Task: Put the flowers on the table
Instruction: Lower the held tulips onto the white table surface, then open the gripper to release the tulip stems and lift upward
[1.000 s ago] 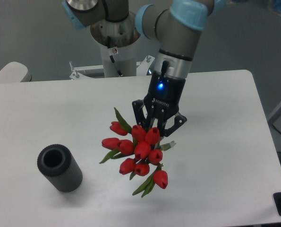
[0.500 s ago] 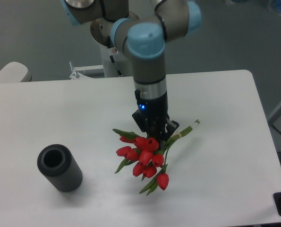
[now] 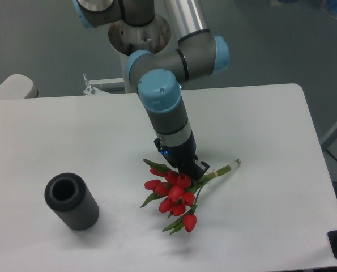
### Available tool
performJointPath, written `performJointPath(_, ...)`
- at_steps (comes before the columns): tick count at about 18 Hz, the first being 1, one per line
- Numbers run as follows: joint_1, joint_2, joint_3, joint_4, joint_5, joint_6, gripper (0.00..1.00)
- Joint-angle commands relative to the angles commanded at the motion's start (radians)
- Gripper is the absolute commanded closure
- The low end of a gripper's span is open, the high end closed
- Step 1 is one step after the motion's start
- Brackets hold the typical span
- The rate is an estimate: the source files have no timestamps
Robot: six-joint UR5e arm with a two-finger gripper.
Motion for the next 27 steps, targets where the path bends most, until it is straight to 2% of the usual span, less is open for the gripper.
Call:
performJointPath(1, 0.000, 0.000, 0.000, 0.002, 0.002, 0.020, 0.44)
performJointPath(2, 0.002, 0.000, 0.000, 0.002, 0.002, 0.037, 0.26)
performJointPath(3, 0.002, 0.000, 0.003, 0.002, 0.002, 0.055, 0.15)
performJointPath(6, 0.005, 0.002, 0.031, 0.000, -0.002, 0.083, 0.01)
performJointPath(10, 0.000, 0.005, 0.119, -0.008, -0.032, 0.077, 0.00)
performJointPath(13, -0.008, 0.009, 0.189, -0.021, -0.145, 0.068, 0.00)
performJointPath(15, -0.011, 0.017, 0.245, -0.087, -0.181, 0.069, 0.00)
performJointPath(18, -0.038, 0.017, 0.382, -0.243, -0.204, 0.071, 0.00)
performJointPath(20, -0.041, 0.012, 0.434, -0.294, -0.244, 0.071, 0.00)
performJointPath(22, -0.041, 0.014, 0.448, -0.325, -0.291, 0.075, 0.00)
performJointPath(27, -0.040, 0.014, 0.450, -0.334, -0.330, 0.074, 0.00)
